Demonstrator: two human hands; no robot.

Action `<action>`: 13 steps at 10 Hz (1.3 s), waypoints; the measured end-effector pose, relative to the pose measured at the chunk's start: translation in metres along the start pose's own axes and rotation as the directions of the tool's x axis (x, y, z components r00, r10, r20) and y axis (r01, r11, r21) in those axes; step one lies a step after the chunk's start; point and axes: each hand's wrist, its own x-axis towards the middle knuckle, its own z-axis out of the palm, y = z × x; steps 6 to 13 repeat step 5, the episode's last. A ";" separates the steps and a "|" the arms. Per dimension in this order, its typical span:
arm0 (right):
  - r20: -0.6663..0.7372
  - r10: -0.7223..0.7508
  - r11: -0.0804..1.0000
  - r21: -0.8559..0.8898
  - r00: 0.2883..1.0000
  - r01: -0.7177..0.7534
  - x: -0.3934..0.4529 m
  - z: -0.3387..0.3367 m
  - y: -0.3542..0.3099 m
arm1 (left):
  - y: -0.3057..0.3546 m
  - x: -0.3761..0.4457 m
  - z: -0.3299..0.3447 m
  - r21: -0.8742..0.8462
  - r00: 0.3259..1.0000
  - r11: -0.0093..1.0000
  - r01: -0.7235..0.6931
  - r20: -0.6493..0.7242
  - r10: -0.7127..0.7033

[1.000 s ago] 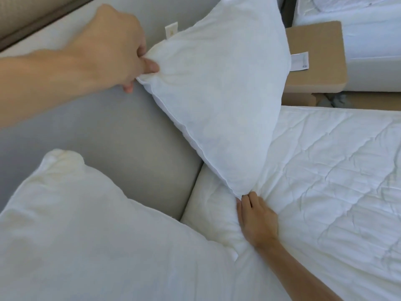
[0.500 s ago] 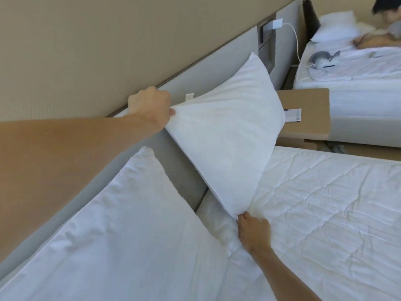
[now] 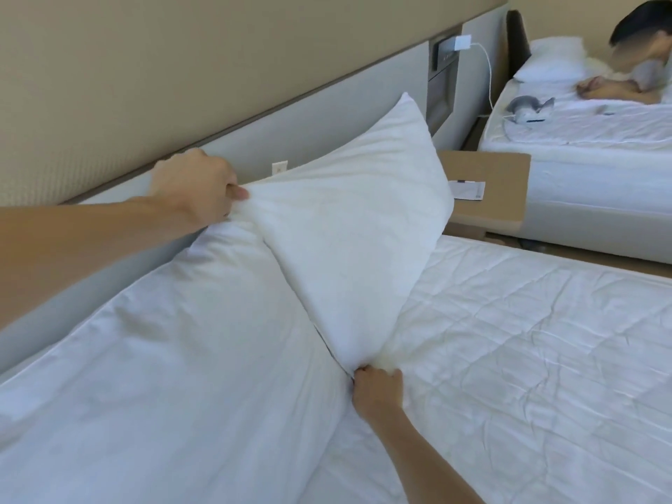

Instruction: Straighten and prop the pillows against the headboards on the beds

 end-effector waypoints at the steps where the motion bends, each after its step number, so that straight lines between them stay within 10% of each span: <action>1: -0.001 -0.041 0.999 0.009 0.999 0.041 -0.016 0.000 -0.004 | 0.000 -0.001 -0.010 -0.024 0.999 0.999 0.033 -0.011 -0.034; 3: 0.056 -0.026 0.999 0.045 0.998 0.024 -0.017 0.003 0.003 | -0.008 -0.018 -0.011 0.048 1.000 0.999 -0.005 -0.014 0.006; 5: 0.024 -0.089 0.856 0.512 0.996 0.064 -0.044 -0.019 0.032 | -0.021 -0.051 -0.012 -0.252 0.999 0.967 0.043 0.010 -0.041; 13: 0.024 -0.089 0.856 0.512 0.996 0.064 -0.044 -0.019 0.032 | -0.021 -0.051 -0.012 -0.252 0.999 0.967 0.043 0.010 -0.041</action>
